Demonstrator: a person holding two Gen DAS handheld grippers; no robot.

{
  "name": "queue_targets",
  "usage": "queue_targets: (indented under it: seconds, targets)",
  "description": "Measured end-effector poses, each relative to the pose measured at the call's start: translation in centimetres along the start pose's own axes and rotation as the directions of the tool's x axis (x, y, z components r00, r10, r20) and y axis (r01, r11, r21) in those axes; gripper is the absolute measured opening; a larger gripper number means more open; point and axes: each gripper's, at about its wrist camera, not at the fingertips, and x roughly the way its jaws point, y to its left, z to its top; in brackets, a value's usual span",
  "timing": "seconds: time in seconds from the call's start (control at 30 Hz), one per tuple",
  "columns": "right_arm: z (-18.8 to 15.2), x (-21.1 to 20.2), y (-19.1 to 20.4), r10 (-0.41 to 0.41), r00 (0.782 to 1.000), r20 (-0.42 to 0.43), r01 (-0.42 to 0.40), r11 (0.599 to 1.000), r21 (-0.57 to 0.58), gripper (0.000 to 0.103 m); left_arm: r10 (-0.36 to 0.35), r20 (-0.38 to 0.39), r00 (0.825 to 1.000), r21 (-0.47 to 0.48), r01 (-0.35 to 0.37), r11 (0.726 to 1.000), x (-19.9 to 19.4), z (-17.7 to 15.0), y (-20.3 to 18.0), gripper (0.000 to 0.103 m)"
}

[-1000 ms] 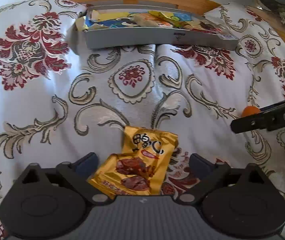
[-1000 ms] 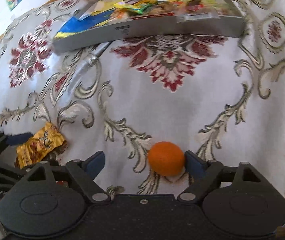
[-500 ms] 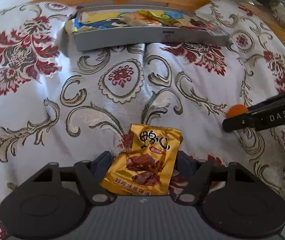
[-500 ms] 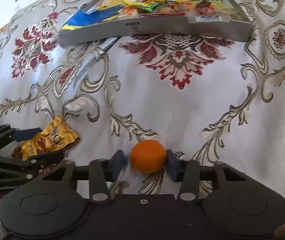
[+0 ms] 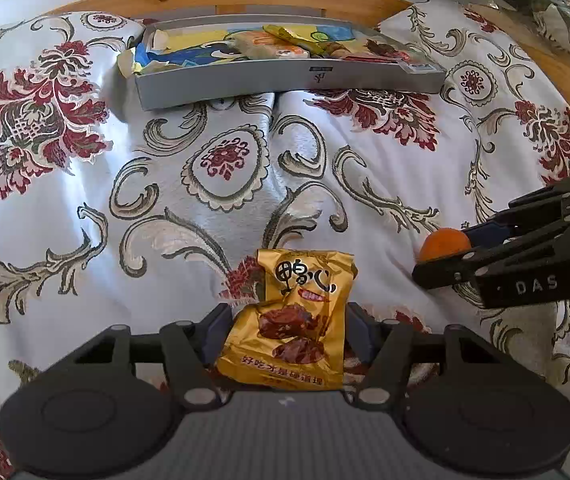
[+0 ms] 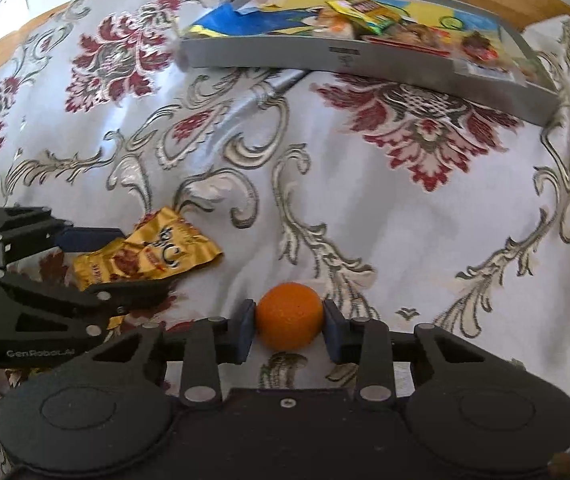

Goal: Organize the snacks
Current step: 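Grasp the gold duck-snack pack with the left tool while the right grasps the orange, then lift the duck-snack pack with the left tool while the right lifts the orange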

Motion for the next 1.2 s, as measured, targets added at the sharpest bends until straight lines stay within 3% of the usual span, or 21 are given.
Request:
queue_targets:
  seconds: [0.3, 0.7, 1.07, 1.2]
  targets:
    - [0.0, -0.3, 1.0, 0.016, 1.0, 0.012, -0.015, 0.999, -0.043, 0.037, 0.003, 0.0, 1.0, 0.006, -0.003, 1.0, 0.1, -0.1, -0.1, 0.062]
    - [-0.2, -0.6, 1.7, -0.002, 1.0, 0.021, 0.004, 0.997, -0.078, 0.037, -0.013, 0.002, 1.0, 0.023, 0.013, 1.0, 0.8, 0.2, -0.1, 0.069]
    - [0.0, -1.0, 1.5, -0.008, 0.999, 0.032, 0.009, 0.999, -0.051, 0.037, 0.018, 0.024, 1.0, 0.11, -0.021, 0.994, 0.0, 0.1, -1.0, 0.052]
    - [0.0, -1.3, 1.4, -0.007, 0.999, 0.043, 0.009, 0.999, -0.043, 0.037, 0.024, 0.027, 0.999, 0.11, -0.027, 0.994, -0.5, 0.2, -1.3, 0.051]
